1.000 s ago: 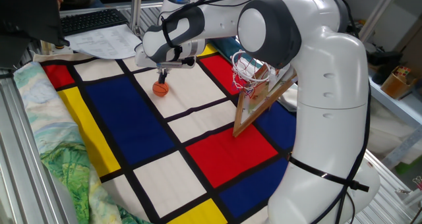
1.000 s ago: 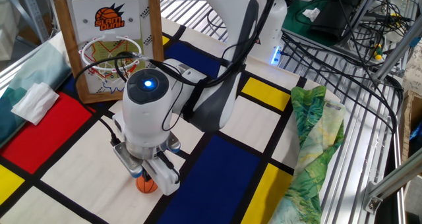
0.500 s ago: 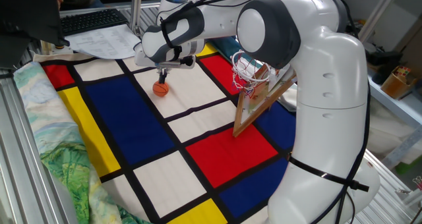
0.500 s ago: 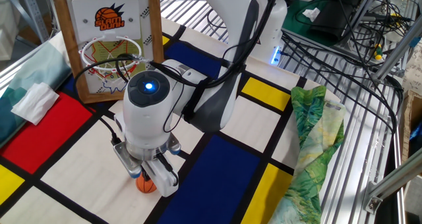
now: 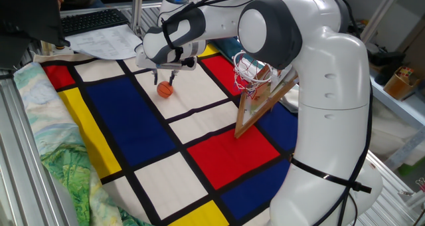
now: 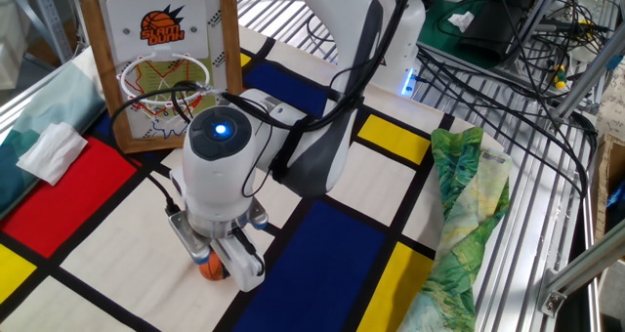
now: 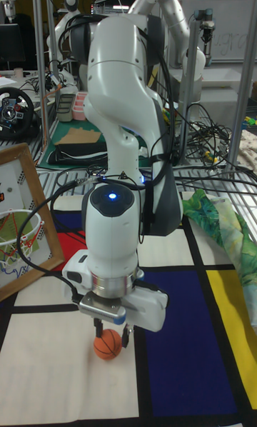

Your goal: Grab a basketball, release it and shoot it into the basket

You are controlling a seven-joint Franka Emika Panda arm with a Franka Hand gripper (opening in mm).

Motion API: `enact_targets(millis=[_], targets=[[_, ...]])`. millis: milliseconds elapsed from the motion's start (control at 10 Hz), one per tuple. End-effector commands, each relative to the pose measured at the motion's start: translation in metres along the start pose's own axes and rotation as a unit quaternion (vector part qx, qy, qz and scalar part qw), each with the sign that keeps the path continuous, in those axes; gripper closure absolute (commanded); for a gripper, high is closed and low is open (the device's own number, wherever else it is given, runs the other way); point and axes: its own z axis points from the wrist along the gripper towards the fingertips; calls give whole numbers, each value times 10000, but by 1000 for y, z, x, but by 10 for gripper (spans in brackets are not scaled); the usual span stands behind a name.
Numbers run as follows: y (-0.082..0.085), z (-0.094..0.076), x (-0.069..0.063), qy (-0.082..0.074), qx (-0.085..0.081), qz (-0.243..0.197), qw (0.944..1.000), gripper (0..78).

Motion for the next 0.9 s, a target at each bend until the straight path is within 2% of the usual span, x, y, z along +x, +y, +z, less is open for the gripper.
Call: enact_targets(millis=[100,600,700,900], targets=[[-1,3,2,31,19,-1,10000,1],[-1,3,2,31,19,-1,10000,1],[-1,3,2,351,50,-73,9993,1],[-1,3,2,486,52,-85,9988,1]])
